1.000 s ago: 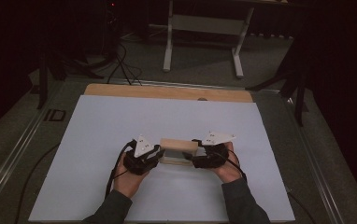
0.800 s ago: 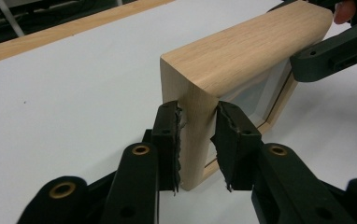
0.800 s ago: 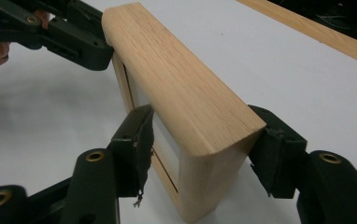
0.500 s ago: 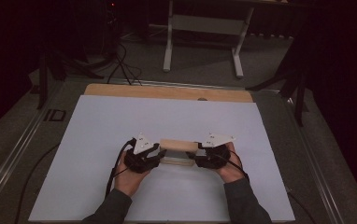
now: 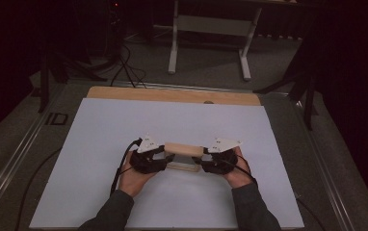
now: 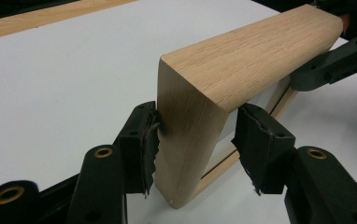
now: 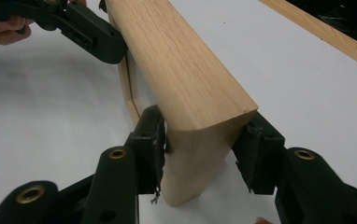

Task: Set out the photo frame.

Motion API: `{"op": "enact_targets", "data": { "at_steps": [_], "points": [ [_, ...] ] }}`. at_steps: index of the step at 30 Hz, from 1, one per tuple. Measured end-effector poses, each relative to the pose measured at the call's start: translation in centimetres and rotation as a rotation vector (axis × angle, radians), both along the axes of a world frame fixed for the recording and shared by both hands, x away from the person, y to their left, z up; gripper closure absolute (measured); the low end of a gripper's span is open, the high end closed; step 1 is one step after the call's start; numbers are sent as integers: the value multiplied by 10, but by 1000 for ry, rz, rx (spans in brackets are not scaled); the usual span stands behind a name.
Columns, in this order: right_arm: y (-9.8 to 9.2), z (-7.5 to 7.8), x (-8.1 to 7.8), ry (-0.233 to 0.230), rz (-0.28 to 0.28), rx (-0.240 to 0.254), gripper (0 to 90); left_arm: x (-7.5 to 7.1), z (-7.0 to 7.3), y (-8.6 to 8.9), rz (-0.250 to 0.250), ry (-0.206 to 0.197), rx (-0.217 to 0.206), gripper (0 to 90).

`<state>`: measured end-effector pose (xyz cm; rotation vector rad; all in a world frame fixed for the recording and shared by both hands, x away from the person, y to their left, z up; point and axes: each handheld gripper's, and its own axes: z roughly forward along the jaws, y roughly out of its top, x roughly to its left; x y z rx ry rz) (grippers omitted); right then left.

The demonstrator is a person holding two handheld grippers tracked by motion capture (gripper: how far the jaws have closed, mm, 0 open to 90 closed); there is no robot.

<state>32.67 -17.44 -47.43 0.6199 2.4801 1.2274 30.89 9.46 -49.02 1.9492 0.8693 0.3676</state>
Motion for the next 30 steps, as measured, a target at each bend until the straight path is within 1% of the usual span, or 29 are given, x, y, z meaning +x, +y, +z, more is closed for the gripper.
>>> {"op": "enact_targets", "data": {
  "at_steps": [2,3,4,8,13,14,15,16,21,24,29,30],
  "points": [
    [0,0,0,0,2,0,557,0,0,0,0,0,0,497],
    [0,0,0,0,2,0,558,-1,1,-1,-4,-10,30,497],
    [0,0,1,-5,6,-4,549,-3,2,-2,-1,-17,46,518],
    [3,-1,3,-4,2,5,544,-3,3,0,9,-16,53,524],
    [6,-1,5,-14,5,3,542,-2,6,3,17,-19,66,537],
    [8,-1,6,-14,3,-1,541,-1,7,5,25,-23,73,538],
    [8,-1,6,-14,3,-1,541,-1,7,5,25,-23,73,538],
    [11,-1,8,-22,2,-9,541,0,8,7,38,-26,69,538],
    [17,-1,12,-19,-1,-5,540,2,9,11,49,-32,74,544],
    [21,-2,16,-25,1,-2,540,4,10,14,69,-39,71,546],
    [26,-2,19,-30,6,-8,544,6,11,20,82,-38,67,551],
    [28,-1,21,-33,14,-16,554,9,11,22,85,-31,39,536]
  ]
}}
